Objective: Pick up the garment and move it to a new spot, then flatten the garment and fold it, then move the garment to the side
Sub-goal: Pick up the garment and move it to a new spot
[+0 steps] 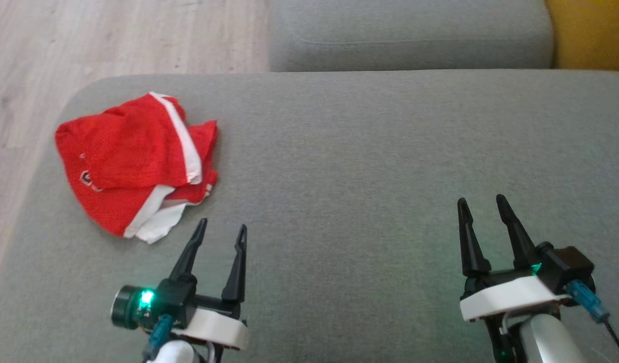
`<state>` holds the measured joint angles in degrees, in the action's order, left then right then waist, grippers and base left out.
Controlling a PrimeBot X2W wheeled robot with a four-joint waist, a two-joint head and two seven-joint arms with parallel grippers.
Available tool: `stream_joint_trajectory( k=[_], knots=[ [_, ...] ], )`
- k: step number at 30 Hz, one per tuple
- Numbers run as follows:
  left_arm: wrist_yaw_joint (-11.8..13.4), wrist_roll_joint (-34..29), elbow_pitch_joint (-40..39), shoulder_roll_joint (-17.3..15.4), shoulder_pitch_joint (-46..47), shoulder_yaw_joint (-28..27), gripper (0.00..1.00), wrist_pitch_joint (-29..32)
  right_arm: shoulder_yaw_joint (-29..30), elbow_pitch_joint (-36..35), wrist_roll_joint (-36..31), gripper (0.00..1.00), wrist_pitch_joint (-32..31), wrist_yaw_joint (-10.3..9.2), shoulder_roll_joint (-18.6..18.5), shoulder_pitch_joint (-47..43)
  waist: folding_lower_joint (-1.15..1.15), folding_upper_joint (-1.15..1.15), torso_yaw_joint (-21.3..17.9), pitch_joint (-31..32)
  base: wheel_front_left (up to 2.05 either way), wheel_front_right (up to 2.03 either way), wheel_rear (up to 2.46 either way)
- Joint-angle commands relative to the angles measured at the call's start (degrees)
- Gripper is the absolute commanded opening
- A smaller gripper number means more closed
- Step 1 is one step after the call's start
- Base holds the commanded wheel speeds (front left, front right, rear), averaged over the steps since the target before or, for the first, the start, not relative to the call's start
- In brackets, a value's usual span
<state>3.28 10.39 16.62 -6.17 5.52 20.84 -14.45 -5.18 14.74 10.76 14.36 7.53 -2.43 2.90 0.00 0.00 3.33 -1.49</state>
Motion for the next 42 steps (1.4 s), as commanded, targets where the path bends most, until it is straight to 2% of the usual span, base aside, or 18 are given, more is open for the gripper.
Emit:
stream_joint_trajectory(
  k=[1,16,26,32,37,42],
  knots=[
    [-0.2,-0.7,-1.4,-0.2,2.3,-2.8,1.00,-0.5,-1.7,-2.2,0.1,1.00,0.6,-0.04,-0.4,1.6,0.00,0.00,1.7,0.3,0.00,0.00,0.00],
    [-0.5,-2.3,-1.4,0.2,-0.1,-5.8,1.00,-0.5,-5.5,-2.0,1.0,1.00,0.6,-0.04,-0.4,-0.2,0.00,0.00,12.8,2.9,0.00,0.00,0.00],
    [-1.0,-3.1,-1.6,0.6,-2.0,-6.4,1.00,-0.5,-6.7,-1.3,2.4,1.00,0.6,-0.04,-0.4,-1.2,0.00,0.00,18.0,3.8,0.00,0.00,0.00],
    [-1.3,-3.3,-1.8,0.6,-2.5,-6.8,1.00,-0.5,-7.1,-1.3,2.9,1.00,0.6,-0.04,-0.4,-1.2,0.00,0.00,18.8,3.6,0.00,0.00,0.00],
    [-1.9,-4.2,-1.9,-0.2,-1.1,-7.0,1.00,-0.5,-7.9,-1.9,2.9,1.00,0.6,-0.04,-0.4,-0.4,0.00,0.00,17.8,2.1,0.00,0.00,0.00],
    [-4.4,-5.1,0.0,-3.1,5.4,-7.1,1.00,0.0,-7.9,-2.7,2.0,1.00,0.6,-0.04,-0.4,1.0,0.00,0.00,15.1,-1.7,0.00,0.00,0.00]
  ],
)
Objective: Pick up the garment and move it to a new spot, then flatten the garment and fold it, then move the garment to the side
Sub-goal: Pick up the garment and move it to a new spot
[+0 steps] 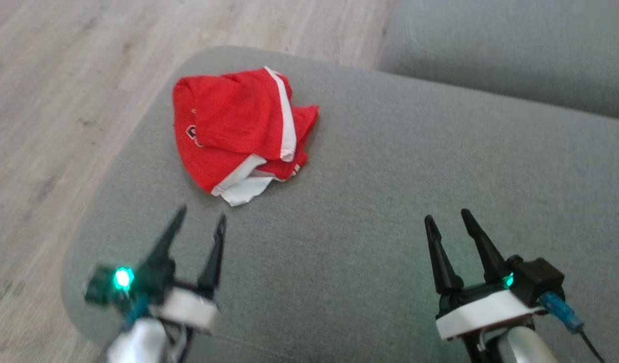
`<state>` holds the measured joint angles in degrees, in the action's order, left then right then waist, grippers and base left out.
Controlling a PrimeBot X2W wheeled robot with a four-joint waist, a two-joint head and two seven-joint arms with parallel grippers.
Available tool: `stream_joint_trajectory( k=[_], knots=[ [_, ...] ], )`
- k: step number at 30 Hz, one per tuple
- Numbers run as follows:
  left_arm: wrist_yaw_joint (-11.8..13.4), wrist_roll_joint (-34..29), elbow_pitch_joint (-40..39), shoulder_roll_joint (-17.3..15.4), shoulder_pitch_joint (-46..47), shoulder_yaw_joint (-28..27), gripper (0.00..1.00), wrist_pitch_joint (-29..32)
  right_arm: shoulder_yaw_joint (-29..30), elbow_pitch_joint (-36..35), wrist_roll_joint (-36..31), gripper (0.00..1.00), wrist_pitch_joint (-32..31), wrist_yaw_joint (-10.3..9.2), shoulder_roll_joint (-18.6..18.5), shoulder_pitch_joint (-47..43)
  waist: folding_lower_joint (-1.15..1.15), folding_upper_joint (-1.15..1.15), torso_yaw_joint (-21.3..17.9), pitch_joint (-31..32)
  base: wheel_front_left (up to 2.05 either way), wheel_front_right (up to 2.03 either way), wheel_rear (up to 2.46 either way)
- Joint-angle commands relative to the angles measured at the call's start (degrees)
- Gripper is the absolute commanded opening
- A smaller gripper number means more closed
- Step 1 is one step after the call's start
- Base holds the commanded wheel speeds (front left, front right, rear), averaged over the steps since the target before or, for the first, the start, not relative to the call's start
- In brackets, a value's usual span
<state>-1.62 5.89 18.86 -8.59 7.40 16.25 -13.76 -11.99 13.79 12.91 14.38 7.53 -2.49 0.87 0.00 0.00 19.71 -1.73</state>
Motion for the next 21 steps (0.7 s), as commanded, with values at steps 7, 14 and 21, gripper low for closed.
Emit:
stream_joint_trajectory(
  k=[7,14,21],
  knots=[
    [-5.1,1.4,6.3,-7.9,23.6,-2.0,1.00,9.5,-1.5,-3.1,-2.5,1.00,0.6,-0.04,-0.4,5.9,0.00,0.00,-5.1,-10.4,0.00,0.00,0.00],
    [-5.8,10.3,16.4,-16.1,40.6,6.8,1.00,18.4,-2.7,-4.1,-3.7,1.00,0.6,-0.04,-0.4,9.6,0.00,0.00,-9.7,-17.5,0.00,0.00,0.00],
    [-5.9,21.7,23.2,-20.8,48.7,16.3,1.00,24.7,-2.9,-4.5,-3.8,1.00,0.6,-0.04,-0.4,11.4,0.00,0.00,-12.0,-21.3,0.00,0.00,0.00]
  ],
)
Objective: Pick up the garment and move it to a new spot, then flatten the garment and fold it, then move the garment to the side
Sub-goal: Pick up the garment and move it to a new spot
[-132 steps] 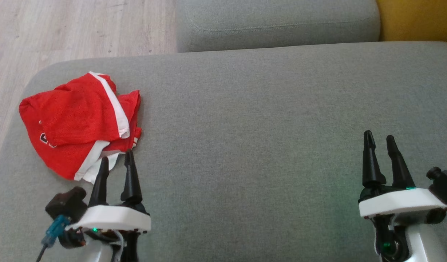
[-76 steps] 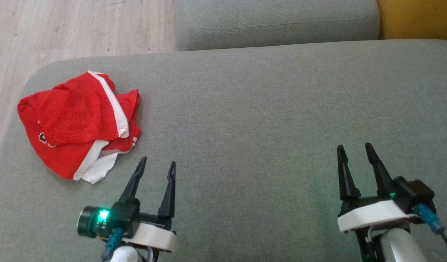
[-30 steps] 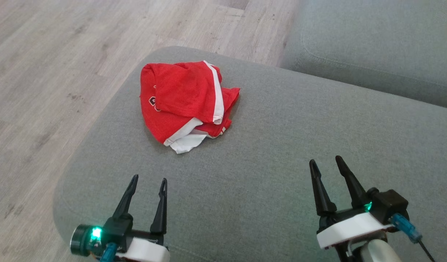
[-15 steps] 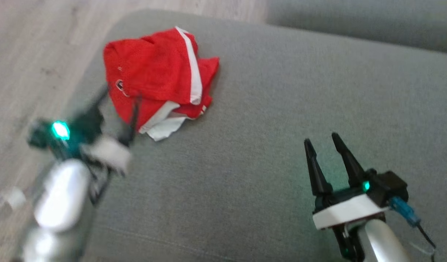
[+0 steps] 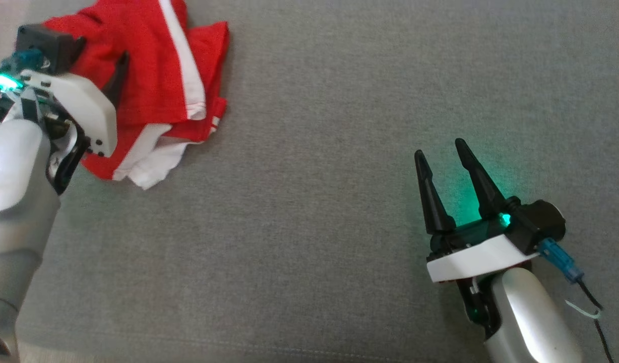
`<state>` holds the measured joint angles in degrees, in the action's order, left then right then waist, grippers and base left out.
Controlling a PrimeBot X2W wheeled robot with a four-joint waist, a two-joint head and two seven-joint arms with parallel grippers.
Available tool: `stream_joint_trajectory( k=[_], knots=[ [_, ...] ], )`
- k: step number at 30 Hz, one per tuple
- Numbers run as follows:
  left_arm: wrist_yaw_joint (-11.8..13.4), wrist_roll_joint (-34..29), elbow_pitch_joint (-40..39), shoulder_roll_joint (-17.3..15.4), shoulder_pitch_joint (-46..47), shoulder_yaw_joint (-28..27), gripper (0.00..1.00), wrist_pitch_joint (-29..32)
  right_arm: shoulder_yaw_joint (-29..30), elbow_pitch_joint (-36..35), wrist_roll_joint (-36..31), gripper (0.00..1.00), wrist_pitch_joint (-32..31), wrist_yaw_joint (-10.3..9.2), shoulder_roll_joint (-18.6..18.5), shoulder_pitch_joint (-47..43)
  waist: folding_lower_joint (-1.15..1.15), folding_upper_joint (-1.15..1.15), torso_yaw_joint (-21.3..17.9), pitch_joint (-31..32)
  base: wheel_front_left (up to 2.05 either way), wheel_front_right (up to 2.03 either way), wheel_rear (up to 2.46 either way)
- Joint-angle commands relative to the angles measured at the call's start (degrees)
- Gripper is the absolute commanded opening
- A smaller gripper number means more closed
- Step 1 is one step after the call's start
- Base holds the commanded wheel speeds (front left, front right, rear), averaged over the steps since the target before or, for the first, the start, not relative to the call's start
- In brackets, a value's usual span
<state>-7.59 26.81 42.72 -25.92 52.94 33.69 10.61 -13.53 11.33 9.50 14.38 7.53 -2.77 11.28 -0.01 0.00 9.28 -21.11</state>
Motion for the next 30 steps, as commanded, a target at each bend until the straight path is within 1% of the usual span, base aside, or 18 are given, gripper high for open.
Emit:
stream_joint_trajectory(
  k=[1,6,7,8,10,11,12,15,18,19,20,24,27,30],
  knots=[
    [0.1,1.9,0.2,-3.6,3.8,0.1,1.00,0.9,-1.4,-2.0,-0.4,1.00,0.6,-0.04,-0.1,1.1,0.01,0.00,-1.7,-2.1,0.00,0.00,0.00],
    [0.1,7.5,3.8,-4.2,5.4,5.4,1.00,4.1,-1.6,-1.8,-0.3,1.00,0.6,-0.04,-0.1,1.5,0.01,0.00,-2.2,-2.3,0.00,0.00,0.00],
    [0.1,8.3,4.1,-4.4,5.7,6.3,0.35,4.0,-1.7,-1.8,-0.2,1.00,0.6,-0.04,-0.1,1.6,0.01,0.00,-2.3,-2.2,0.00,0.00,0.00],
    [0.1,9.0,4.2,-4.6,6.0,7.0,0.00,3.3,-1.7,-1.7,-0.1,1.00,0.6,-0.04,-0.1,1.7,0.01,0.00,-2.3,-2.0,0.00,0.00,0.00],
    [0.1,10.5,4.0,-4.6,6.7,7.8,0.00,1.0,-1.5,-1.5,0.0,1.00,0.6,-0.04,-0.1,1.7,0.01,0.00,-2.3,-1.5,0.00,0.00,0.00],
    [0.1,10.5,4.0,-4.6,6.7,7.8,0.00,1.0,-1.5,-1.5,0.0,1.00,0.6,-0.04,-0.1,1.7,0.01,0.00,-2.3,-1.5,0.00,0.00,0.00],
    [0.1,11.1,3.8,-4.6,7.2,8.0,0.00,-0.7,-1.4,-1.4,0.1,1.00,0.6,-0.04,-0.1,1.6,0.01,0.00,-2.2,-1.1,0.00,0.00,0.00],
    [0.1,11.0,3.5,-5.0,9.1,8.3,0.00,-7.7,-1.1,-1.2,0.3,1.00,0.6,-0.04,-0.1,1.4,0.01,0.00,-2.0,0.3,0.00,0.00,0.00],
    [0.1,11.8,2.9,-4.2,10.6,7.0,0.00,-15.1,-0.9,-1.0,0.8,1.00,0.6,-0.04,-0.1,0.9,0.01,0.00,-1.9,2.5,0.00,0.00,0.00],
    [0.1,12.3,2.0,-3.6,11.1,6.5,0.00,-18.7,-0.8,-0.8,1.2,1.00,0.6,-0.04,-0.1,0.4,0.01,0.00,-1.8,4.3,0.00,0.00,0.00],
    [0.1,12.4,1.4,-3.3,11.2,6.5,0.00,-19.9,-0.7,-0.7,1.3,1.00,0.6,-0.04,-0.1,0.1,0.01,0.00,-1.8,5.1,0.00,0.00,0.00],
    [0.1,12.7,-2.1,-2.3,10.8,7.2,0.00,-21.9,-0.3,-0.6,2.1,1.00,0.6,-0.04,-0.1,-1.0,0.01,0.00,-2.4,8.2,0.00,0.00,0.00],
    [0.2,13.1,-5.5,-1.1,9.6,8.0,0.00,-21.5,0.2,-0.7,2.9,1.00,0.6,-0.04,-0.1,-1.6,0.01,0.00,-3.3,9.9,0.00,0.00,0.00],
    [0.8,13.7,-9.5,0.4,8.0,8.8,0.00,-20.4,0.5,-1.0,3.5,1.00,0.6,-0.04,-0.1,-1.6,0.01,0.00,-5.0,10.7,0.00,0.00,0.00]
  ],
)
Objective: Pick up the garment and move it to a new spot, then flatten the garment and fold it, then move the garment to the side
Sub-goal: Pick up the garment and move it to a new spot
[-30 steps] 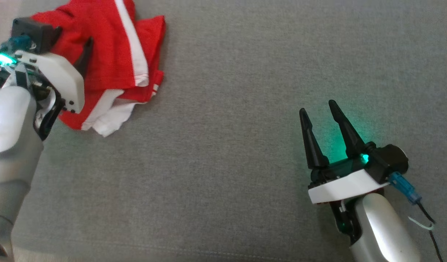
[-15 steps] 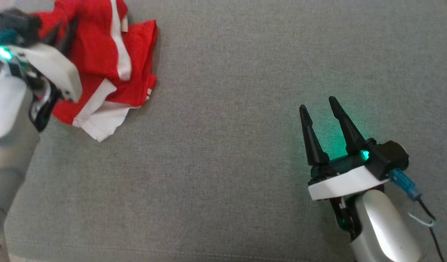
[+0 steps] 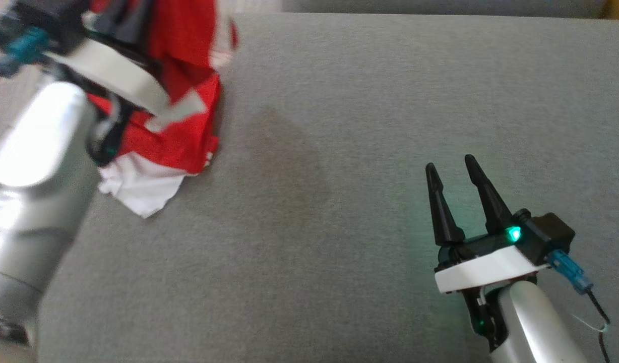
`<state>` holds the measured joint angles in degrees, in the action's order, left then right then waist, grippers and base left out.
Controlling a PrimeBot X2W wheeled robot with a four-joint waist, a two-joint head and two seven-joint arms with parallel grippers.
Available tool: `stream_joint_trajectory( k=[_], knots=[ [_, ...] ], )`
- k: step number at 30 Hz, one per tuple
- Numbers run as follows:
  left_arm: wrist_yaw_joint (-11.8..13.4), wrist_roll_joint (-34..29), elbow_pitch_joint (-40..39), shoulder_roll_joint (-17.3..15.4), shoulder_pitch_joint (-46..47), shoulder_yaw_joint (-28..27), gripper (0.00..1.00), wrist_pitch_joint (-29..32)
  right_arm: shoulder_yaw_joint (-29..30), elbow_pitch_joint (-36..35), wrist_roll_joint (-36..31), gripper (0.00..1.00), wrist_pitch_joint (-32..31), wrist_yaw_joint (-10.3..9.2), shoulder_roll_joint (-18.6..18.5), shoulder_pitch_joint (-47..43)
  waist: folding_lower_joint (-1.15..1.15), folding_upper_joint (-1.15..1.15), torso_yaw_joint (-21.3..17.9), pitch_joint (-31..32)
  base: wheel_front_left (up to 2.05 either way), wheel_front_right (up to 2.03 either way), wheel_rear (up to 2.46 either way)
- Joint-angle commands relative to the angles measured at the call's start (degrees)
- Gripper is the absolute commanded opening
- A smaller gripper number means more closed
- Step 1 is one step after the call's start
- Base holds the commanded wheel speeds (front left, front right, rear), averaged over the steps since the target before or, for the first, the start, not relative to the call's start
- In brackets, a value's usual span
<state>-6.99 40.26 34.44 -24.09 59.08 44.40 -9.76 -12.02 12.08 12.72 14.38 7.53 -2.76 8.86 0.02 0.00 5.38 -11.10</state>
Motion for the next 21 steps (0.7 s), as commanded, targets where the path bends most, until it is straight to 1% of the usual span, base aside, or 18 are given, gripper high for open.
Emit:
stream_joint_trajectory(
  k=[1,4,8,12,15,16,17,18,21],
  knots=[
    [0.6,0.4,-2.5,-1.0,1.3,-1.6,0.00,0.4,-1.0,-1.9,0.5,1.00,0.6,-0.04,-0.1,0.8,-0.02,0.00,-1.8,0.9,0.00,0.00,0.00],
    [1.5,0.5,-6.5,0.6,-0.5,-0.1,0.00,2.0,-0.8,-2.5,1.2,1.00,0.6,-0.04,-0.1,1.0,-0.02,0.00,-4.5,0.8,0.00,0.00,0.00],
    [2.7,0.5,-10.7,3.0,-2.4,2.2,0.00,4.4,-1.1,-3.6,2.4,1.00,0.6,-0.04,-0.1,1.5,-0.02,0.00,-8.9,-0.1,0.00,0.00,0.00],
    [4.2,0.2,-12.6,5.8,-3.4,4.0,0.00,5.7,-1.5,-4.6,3.8,1.00,0.6,-0.04,-0.1,2.1,-0.02,0.00,-13.8,-1.8,0.00,0.00,0.00],
    [4.7,0.6,-12.5,8.5,-3.8,5.0,0.00,6.0,-1.6,-5.3,4.8,1.00,0.6,-0.04,-0.1,2.4,-0.02,0.00,-17.1,-3.2,0.00,0.00,0.00],
    [4.8,0.5,-12.1,9.3,-3.9,5.4,0.09,5.9,-1.7,-5.4,5.1,1.00,0.6,-0.04,-0.1,2.5,-0.02,0.00,-18.0,-3.7,0.00,0.00,0.00],
    [5.0,0.4,-11.7,9.9,-3.9,5.7,0.47,5.7,-1.8,-5.6,5.3,1.00,0.6,-0.04,-0.1,2.6,-0.02,0.00,-19.1,-4.1,0.00,0.00,0.00],
    [5.0,0.3,-11.1,10.7,-4.0,6.1,1.00,5.6,-1.7,-5.7,5.5,1.00,0.6,-0.04,-0.1,2.7,-0.02,0.00,-19.7,-4.5,0.00,0.00,0.00],
    [5.3,-1.0,-9.3,11.5,-3.6,7.2,1.00,4.9,-1.4,-6.0,6.0,1.00,0.6,-0.04,-0.1,2.8,-0.02,0.00,-21.1,-5.2,0.00,0.00,0.00]
  ],
)
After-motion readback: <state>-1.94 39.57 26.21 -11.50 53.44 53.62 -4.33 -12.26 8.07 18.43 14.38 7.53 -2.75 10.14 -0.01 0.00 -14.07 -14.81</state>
